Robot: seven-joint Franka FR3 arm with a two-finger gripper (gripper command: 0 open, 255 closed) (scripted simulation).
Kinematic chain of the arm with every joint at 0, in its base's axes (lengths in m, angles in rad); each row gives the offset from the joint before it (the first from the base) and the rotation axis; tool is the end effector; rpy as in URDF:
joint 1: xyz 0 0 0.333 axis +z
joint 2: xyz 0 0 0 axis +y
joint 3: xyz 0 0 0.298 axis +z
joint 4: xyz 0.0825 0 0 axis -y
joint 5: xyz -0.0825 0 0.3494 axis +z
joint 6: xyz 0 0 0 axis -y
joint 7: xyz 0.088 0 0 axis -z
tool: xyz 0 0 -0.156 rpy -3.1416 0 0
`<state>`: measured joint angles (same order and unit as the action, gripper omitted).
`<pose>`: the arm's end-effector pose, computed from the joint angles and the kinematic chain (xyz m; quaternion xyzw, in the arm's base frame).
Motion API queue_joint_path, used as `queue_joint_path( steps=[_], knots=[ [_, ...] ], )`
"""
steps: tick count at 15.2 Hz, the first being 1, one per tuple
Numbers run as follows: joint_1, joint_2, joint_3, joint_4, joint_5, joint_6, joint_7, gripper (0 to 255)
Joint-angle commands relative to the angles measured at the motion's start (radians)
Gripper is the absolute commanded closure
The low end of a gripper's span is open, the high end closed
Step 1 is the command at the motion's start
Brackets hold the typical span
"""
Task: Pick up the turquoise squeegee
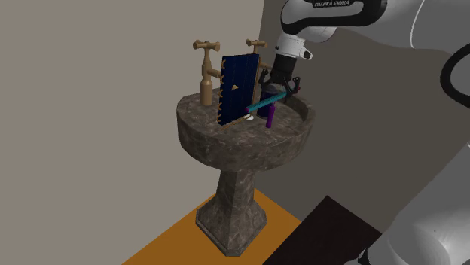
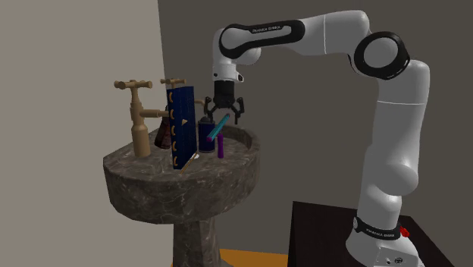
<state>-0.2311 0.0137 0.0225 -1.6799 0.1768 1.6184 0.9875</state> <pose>0.5140 -0.0816 0.5091 -0.8184 0.5666 0.0681 0.0673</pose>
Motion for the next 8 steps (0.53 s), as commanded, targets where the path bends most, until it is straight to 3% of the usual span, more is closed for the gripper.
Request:
queue_joint_path(
  steps=[1,4,8],
  knots=[
    [-0.017,0.070,-0.017,0.090,0.001,-0.020,0.080,0],
    [-0.036,0.139,-0.040,0.177,0.005,-0.038,0.167,0],
    [-0.034,0.132,-0.040,0.114,0.005,0.018,0.158,0]
  ],
)
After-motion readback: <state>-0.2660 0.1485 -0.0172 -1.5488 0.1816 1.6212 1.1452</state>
